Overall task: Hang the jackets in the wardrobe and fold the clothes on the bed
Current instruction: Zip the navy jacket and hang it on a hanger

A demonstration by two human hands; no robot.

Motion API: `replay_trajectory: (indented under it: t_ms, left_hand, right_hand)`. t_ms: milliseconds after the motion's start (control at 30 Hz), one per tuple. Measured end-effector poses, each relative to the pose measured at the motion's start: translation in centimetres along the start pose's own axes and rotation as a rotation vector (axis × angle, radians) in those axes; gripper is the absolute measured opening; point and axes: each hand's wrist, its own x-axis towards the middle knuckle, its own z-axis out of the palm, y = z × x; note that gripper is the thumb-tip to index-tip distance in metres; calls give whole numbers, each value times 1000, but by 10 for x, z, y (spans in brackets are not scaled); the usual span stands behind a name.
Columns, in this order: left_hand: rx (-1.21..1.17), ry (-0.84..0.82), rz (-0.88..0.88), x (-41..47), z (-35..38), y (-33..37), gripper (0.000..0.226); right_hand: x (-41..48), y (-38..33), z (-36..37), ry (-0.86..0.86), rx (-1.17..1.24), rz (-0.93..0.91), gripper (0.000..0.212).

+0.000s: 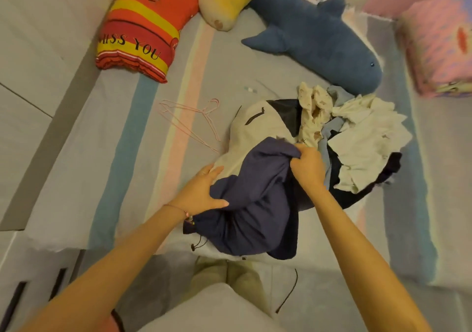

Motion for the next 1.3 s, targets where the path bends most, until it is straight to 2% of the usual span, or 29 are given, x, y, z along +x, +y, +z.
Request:
replay_trajectory:
  t_ms: [33,100,133,167,233,267,367,400,467,500,567,600,633,667,700,800,833,900,967,1033,1067,1100,1133,1167,1233,1267,1300]
  left_hand:
    - [0,-24,-16,-2,8,12,108]
    - [-12,-19,-27,-1,23,37,124]
    - [-17,7,-14,0,29,53,129]
    - [-45,30,6,2,36,72,131]
    - [-157,57,52,3,44,110,122]
    - [-214,68,84,4,47,132,104]
    - [-214,197,149,11,44,176,6]
    - [-199,230,139,11,37,186,17]
    - [-310,215,157,7,14,212,19]
    - [-461,217,166,2,0,227,22]
    - [-907,165,191,-9,-33,260,30]
    - [-1110,150,188,-10,-49,274,30]
    - [-1261,169,188,-11,-64,288,31]
    - [-1344,216,187,-6,-76,296,34]
    - [-1418,257,206,-8,-88,308,35]
    - [-1544,250,301,-3,-112,323,30]
    - [-1565,236,331,-6,-119,329,31]
    - [-1567,253,404,-8,-128,335,29]
    - [-1551,265,460,-12,-131,341,25]
    - [-1509,350,542,-14,-130,349,20]
    - [-1473,401,573,-13,-131,353,23]
    - [-1444,438,594,-15,-131,357,29]
    - [-1408,490,598,-15,-134,359,34]
    - [-1381,534,597,-16,-137,360,38]
    - [-1319,624,594,-19,-145,357,40]
    - [-1281,651,606,-21,-149,355,37]
    - [-1217,685,629,-24,-151,353,32]
  right_hand:
    - [0,-10,-24,87,165,67,25]
    - [5,-41,-81,258,692,210,19]
    - [8,-55,-109,303,906,219,19]
    - [7,-68,-137,323,1007,169,19]
    - [-2,-93,-173,312,983,38,21]
    - [-10,-100,-190,320,939,-5,27]
    - [-18,-104,-213,341,941,-8,28]
    - [-18,-102,-219,358,969,9,25]
    - [-10,-91,-238,355,983,-8,14]
    - [-5,-84,-247,304,937,-45,20]
    - [0,-73,-261,144,719,-88,61]
    - [-1,-69,-263,63,563,-87,66]
    - [-5,-69,-261,15,440,-103,55]
    - [-10,-67,-252,11,360,-135,44]
    - [-17,-65,-241,53,312,-175,47]
    - [-53,-61,-192,255,234,-267,61]
    - [-66,-59,-176,274,235,-293,71]
    - [-88,-58,-148,121,216,-278,87]
    - [-92,-55,-117,-212,170,-169,92]
    - [-88,-54,-82,-483,333,-80,110]
    - [-82,-58,-69,-531,441,-44,120]
    - [-74,-69,-60,-518,537,15,121]
    - [-67,-82,-54,-471,604,61,110]
    - [-58,-94,-54,-429,652,96,88]
    - [-49,-113,-56,-400,621,70,30]
    - [-47,-115,-59,-396,593,40,13]
    - [-45,-114,-71,-379,596,65,12]
